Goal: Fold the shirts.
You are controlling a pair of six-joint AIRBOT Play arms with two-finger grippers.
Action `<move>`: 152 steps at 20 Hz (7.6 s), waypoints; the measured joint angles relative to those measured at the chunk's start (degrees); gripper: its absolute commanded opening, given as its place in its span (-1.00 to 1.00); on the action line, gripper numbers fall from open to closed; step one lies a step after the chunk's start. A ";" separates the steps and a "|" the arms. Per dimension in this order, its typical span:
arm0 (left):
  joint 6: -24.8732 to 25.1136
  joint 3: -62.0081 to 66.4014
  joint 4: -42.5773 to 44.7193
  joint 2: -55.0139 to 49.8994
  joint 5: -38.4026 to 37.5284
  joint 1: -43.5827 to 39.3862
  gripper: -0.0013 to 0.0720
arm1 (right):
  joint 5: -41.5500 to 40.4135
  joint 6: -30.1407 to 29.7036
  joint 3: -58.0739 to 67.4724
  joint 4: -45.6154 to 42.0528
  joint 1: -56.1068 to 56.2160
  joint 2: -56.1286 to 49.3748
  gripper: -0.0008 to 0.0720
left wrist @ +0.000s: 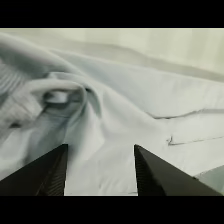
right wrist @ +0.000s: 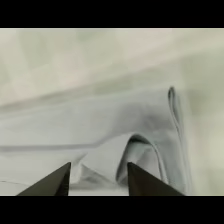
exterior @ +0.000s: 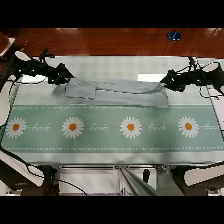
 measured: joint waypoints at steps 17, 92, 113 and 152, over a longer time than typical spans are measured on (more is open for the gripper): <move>0.96 -35.01 12.48 39.63 23.50 -3.80 0.42 | 2.99 -0.94 -10.05 -2.29 -7.72 3.78 0.17; -4.48 -56.72 9.97 70.77 16.65 -9.64 -0.90 | 15.61 8.13 29.79 -11.32 32.92 -1.90 0.17; -4.68 -56.72 9.68 69.85 18.91 -9.75 -0.90 | -17.53 -0.81 -37.79 19.47 25.51 18.45 0.16; -4.04 -56.74 5.90 66.69 20.46 -9.99 -0.90 | 45.44 12.98 29.18 -23.41 -15.80 31.41 -0.92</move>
